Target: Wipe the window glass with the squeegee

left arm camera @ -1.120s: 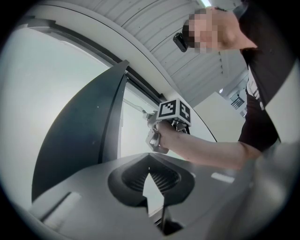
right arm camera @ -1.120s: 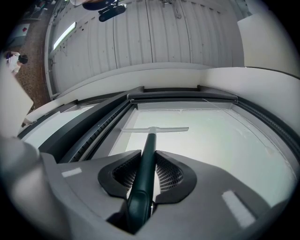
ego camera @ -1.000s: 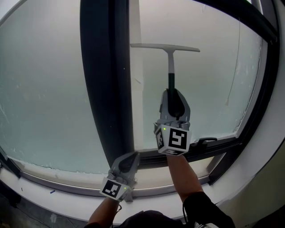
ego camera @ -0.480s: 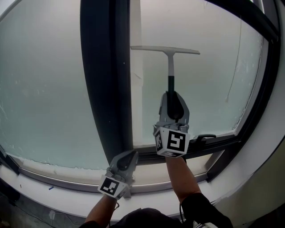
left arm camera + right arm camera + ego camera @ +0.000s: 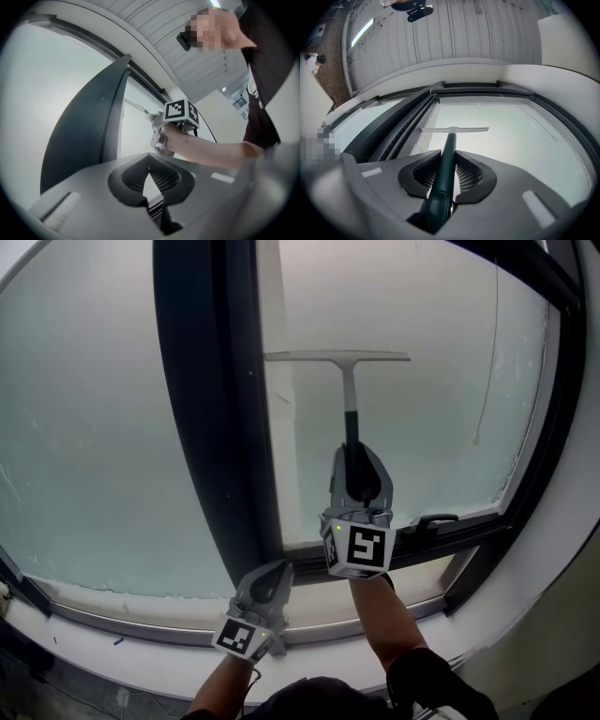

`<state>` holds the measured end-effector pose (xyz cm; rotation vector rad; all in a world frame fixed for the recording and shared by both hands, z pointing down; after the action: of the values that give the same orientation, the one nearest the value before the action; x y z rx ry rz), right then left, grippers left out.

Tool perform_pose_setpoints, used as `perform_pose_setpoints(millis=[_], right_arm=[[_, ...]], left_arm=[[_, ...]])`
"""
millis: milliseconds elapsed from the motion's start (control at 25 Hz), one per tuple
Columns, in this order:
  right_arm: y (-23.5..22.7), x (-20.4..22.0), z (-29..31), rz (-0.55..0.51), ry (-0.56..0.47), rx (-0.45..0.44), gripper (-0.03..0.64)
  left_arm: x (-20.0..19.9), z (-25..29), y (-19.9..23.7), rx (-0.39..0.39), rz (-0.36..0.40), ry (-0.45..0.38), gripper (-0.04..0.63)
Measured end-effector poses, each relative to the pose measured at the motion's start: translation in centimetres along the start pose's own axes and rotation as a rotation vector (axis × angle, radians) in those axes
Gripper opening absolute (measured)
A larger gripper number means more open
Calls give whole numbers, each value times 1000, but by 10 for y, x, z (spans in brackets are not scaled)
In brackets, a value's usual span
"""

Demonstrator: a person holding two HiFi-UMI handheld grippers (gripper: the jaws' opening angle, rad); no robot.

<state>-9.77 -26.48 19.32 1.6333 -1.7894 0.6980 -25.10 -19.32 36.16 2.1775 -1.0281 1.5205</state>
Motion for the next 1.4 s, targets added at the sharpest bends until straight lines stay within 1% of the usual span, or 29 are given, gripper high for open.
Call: perform_pose_setpoints(millis=[160,360,520,680,840,1040,1320,1400], right_arm=[[0,5,-9,-2,20,-3,95],[-2,12,-21,-14,41,-8,95],[-1,11,-25,2,46,-11,95],[0,14,-34,0,62,-14,95],[-3,25,-43,-16,100,-6,95],[0,23,-47,1,86,-10,95],[1,27,-55,5,100,-8,95],[1,31,-60,1,118,-6,95]], left_arm=[[1,-2,-3,-3,-3,2,-2],[1,-5,-3,-29,-30,-16,-2],[1,-5,-6,-30,-27,-19,-2],[4,-9,-9,-41,-30,-6,-2],[5,-10,-13,-45,-32,-24,-2],[7,-13,-14,-50,-39,-16,-2],[11,-16,-10,-70,-43,-4,-2],[13,-18,-10,-75,-48,5,-2]])
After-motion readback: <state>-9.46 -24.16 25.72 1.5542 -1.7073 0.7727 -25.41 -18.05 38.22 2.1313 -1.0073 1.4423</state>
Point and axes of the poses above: the fingertips, and each gripper's own axes: z forward along the fingers, y to its left, x out of its underside, the point moved 6 cm from there along -z, backward along the fingers, and after that the axes turned 5 degrees about x, right-handed, at the moved point
